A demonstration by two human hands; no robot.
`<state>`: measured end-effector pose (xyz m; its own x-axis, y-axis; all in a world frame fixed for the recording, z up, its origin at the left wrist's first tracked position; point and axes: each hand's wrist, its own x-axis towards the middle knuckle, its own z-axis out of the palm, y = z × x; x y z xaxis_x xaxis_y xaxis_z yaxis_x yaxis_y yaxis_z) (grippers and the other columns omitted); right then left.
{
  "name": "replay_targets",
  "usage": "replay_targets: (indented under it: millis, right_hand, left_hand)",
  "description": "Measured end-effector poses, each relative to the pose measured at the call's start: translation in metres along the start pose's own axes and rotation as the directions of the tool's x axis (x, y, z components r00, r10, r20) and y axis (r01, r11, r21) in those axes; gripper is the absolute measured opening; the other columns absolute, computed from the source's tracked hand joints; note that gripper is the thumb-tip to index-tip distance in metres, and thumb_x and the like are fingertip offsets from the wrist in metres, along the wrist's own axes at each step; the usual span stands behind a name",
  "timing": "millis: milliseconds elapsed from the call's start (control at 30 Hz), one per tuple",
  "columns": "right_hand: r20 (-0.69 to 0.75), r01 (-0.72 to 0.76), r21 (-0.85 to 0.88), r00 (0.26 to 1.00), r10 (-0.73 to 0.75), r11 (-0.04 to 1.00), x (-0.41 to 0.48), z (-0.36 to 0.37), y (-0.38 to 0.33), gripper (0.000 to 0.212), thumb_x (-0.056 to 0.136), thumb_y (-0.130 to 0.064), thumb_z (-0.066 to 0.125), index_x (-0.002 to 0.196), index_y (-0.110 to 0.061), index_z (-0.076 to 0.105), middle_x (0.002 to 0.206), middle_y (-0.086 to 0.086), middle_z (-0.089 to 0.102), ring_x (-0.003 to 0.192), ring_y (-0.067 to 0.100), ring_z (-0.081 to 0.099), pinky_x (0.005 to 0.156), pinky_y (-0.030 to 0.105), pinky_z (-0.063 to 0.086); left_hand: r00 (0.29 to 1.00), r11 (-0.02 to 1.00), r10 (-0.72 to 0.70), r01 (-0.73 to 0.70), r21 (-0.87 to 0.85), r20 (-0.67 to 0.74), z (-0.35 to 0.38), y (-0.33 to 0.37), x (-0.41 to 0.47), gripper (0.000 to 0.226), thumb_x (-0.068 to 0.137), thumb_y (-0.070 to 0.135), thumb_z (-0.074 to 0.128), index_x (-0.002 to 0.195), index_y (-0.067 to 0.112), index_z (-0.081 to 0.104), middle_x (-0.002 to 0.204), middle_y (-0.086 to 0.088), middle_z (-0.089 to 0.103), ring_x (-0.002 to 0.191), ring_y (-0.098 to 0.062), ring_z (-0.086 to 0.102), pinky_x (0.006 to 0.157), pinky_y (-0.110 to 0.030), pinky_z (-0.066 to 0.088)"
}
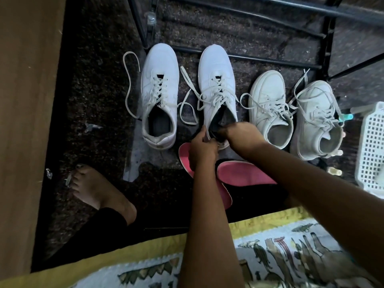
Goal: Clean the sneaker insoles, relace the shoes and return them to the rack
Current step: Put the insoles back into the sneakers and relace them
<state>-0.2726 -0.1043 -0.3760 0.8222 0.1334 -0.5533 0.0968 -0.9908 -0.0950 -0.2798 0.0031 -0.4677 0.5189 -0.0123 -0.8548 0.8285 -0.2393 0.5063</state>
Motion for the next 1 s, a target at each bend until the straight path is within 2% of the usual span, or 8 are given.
replay_targets:
  millis: [100,233,333,467,633,800,900,1000]
  right_hand:
    - [0.144,0.05,-0.178,0.989,-0.024,0.983,0.011,-0.017,-0.009,0.032,0.092,-0.004,0.041,0.114,-0.011,0.063,0.108,0.01,0.066,0.102,0.031,0.063,0.073,0.036,0.047]
    - [0.208,0.231,-0.376,0.965,-0.161,0.898,0.01,-0.027,-0.017,0.029,0.094,-0.005,0.039,0.107,-0.007,0.065,0.109,0.008,0.067,0.103,0.03,0.063,0.07,0.033,0.043]
    - [0.259,0.313,-0.446,0.942,-0.213,0.839,0.009,-0.025,-0.015,0.028,0.094,-0.005,0.04,0.105,-0.009,0.066,0.107,0.006,0.067,0.102,0.029,0.063,0.067,0.031,0.041]
    - [0.287,0.26,-0.355,0.945,-0.16,0.898,0.022,-0.018,-0.015,0.028,0.095,-0.006,0.04,0.103,-0.005,0.067,0.109,0.01,0.067,0.104,0.03,0.063,0.072,0.034,0.047]
    - [0.367,0.217,-0.185,0.92,-0.138,0.958,0.045,-0.016,-0.001,0.025,0.093,-0.012,0.048,0.108,-0.003,0.067,0.114,0.013,0.064,0.107,0.03,0.06,0.078,0.034,0.047]
    - [0.191,0.214,0.211,0.948,-0.255,0.954,0.037,0.008,0.014,0.032,0.086,-0.019,0.047,0.103,-0.001,0.068,0.108,0.021,0.059,0.101,0.035,0.057,0.083,0.038,0.044]
    - [0.256,0.195,0.167,0.938,-0.233,0.966,0.031,0.012,0.02,0.031,0.09,-0.009,0.05,0.118,-0.013,0.064,0.131,0.013,0.045,0.117,0.03,0.05,0.09,0.037,0.044]
    - [0.384,0.25,-0.021,0.896,-0.223,0.968,0.036,0.002,0.007,0.032,0.097,-0.016,0.042,0.124,-0.012,0.058,0.133,0.01,0.044,0.129,0.023,0.036,0.096,0.028,0.03]
  left_hand:
    - [1.0,0.999,0.025,-0.026,0.032,0.012,0.0,0.0,-0.001,0.068,0.055,0.034,0.052,0.121,0.048,0.052,0.107,-0.012,0.07,0.097,-0.045,0.063,0.081,-0.061,0.052]
    - [0.997,0.998,0.068,-0.069,0.014,0.04,-0.002,0.005,-0.011,0.056,0.069,0.025,0.053,0.123,0.039,0.056,0.11,-0.012,0.069,0.101,-0.042,0.063,0.084,-0.059,0.052]
    - [0.998,0.998,0.053,-0.053,0.013,0.016,-0.002,0.005,-0.014,0.061,0.062,0.03,0.052,0.119,0.052,0.049,0.106,-0.002,0.072,0.095,-0.037,0.067,0.081,-0.059,0.053]
    - [0.999,0.998,0.042,-0.043,0.036,0.006,-0.001,0.004,-0.015,0.065,0.062,0.027,0.047,0.117,0.06,0.042,0.104,0.0,0.072,0.093,-0.035,0.067,0.079,-0.058,0.054]
    - [0.999,0.998,0.051,-0.051,0.047,-0.005,-0.001,0.007,-0.026,0.068,0.06,0.032,0.046,0.125,0.05,0.046,0.113,0.002,0.069,0.097,-0.034,0.066,0.082,-0.055,0.054]
    - [0.998,0.998,0.055,-0.055,0.012,-0.013,-0.001,0.015,-0.035,0.065,0.066,0.028,0.043,0.128,0.047,0.049,0.121,0.009,0.065,0.103,-0.027,0.065,0.085,-0.049,0.054]
    - [0.999,0.999,0.034,-0.034,0.01,-0.006,0.0,0.019,-0.038,0.064,0.071,0.024,0.044,0.132,0.043,0.046,0.13,0.008,0.059,0.106,-0.029,0.063,0.088,-0.049,0.053]
    - [0.999,0.997,0.045,-0.044,0.057,-0.012,0.0,0.016,-0.035,0.064,0.065,0.028,0.04,0.124,0.052,0.046,0.122,0.008,0.064,0.101,-0.03,0.065,0.084,-0.05,0.054]
